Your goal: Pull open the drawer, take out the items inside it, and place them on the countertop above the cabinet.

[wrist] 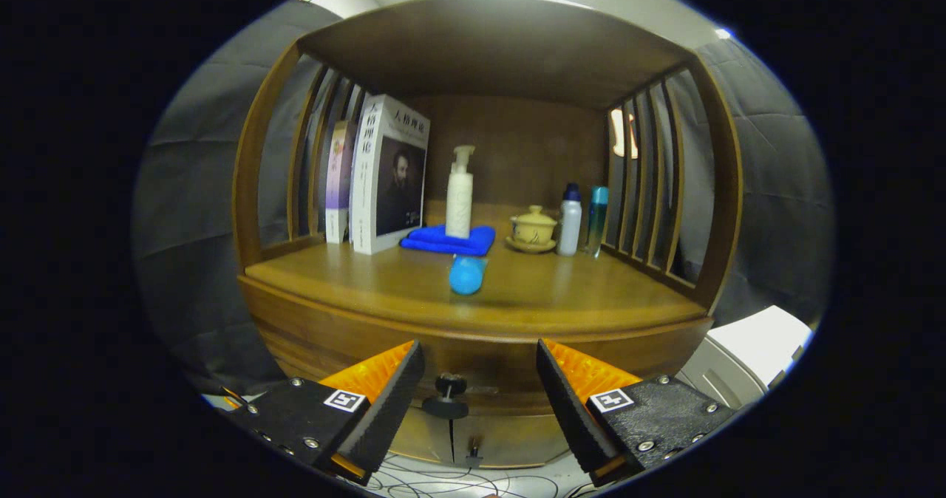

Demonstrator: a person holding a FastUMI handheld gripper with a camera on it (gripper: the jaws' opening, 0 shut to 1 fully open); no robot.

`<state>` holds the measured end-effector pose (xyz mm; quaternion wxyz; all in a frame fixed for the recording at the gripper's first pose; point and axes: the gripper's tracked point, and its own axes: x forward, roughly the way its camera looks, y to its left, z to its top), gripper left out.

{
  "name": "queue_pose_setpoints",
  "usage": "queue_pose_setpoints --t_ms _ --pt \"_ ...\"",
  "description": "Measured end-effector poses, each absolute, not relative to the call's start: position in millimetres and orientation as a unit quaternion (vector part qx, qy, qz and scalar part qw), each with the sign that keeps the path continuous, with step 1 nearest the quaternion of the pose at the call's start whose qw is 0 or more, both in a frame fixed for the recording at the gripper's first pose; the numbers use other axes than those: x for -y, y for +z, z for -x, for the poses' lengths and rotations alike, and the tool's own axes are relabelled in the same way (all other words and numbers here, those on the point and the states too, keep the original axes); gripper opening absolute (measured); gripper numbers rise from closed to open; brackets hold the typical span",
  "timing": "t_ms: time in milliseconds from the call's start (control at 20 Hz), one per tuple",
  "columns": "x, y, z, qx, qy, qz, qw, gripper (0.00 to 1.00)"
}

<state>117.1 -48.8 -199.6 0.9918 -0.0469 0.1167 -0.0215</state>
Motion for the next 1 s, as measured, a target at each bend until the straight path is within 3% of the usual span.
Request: queue_pose_setpoints --t_ms 400,1000 --pt "57.6 -20.5 -70.7 0.023 0.007 -0.001 1.0 0.95" --pt "56.5 44.8 2.0 0.044 -0.037 0.094 0.994 0.95"
